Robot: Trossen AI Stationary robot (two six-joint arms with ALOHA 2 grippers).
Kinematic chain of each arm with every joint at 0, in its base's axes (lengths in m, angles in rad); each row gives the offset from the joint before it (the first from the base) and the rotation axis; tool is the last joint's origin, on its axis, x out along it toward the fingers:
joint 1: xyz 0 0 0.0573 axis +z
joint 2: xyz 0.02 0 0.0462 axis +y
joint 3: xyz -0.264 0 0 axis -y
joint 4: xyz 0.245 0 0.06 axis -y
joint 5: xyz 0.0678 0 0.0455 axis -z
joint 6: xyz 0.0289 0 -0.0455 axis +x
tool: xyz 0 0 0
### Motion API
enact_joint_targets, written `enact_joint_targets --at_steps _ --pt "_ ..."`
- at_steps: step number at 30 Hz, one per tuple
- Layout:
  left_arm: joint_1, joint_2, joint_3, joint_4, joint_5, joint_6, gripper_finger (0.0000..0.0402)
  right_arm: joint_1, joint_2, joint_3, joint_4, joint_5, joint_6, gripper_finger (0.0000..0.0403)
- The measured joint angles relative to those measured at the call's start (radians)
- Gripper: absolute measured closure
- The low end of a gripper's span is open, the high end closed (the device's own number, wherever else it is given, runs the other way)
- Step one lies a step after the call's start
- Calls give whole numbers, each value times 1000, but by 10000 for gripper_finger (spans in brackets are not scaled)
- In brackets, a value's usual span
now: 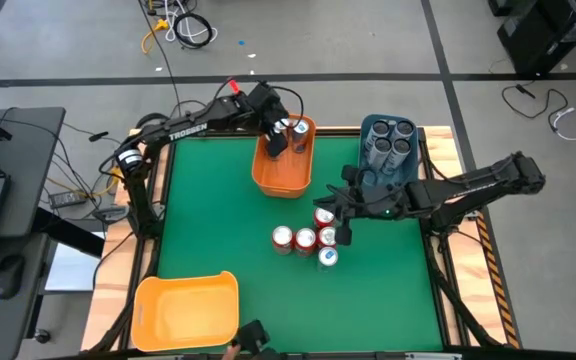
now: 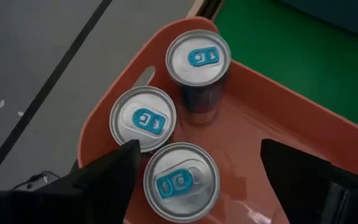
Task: Sort soda cans
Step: Put the blue soda can into the orange bin
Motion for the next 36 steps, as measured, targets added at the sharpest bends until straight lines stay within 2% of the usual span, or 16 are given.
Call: enact_joint_targets --at_steps 5,9,16,22,29,36 --pt "-9 -35 8 -10 0 47 90 66 1 8 -75 -77 68 341" --pt "-24 -110 -77 82 6 56 132 150 19 8 -136 -72 142 283" --pt "-70 -326 -375 363 106 29 223 257 109 7 -159 -5 245 168" --pt "-162 -567 -684 620 151 -56 262 271 183 7 -171 -13 368 103" --pt "-302 -804 -942 804 133 -160 265 272 244 7 -255 -18 453 76" --pt "-414 -910 -1049 817 17 -191 265 276 277 10 -242 -6 456 103"
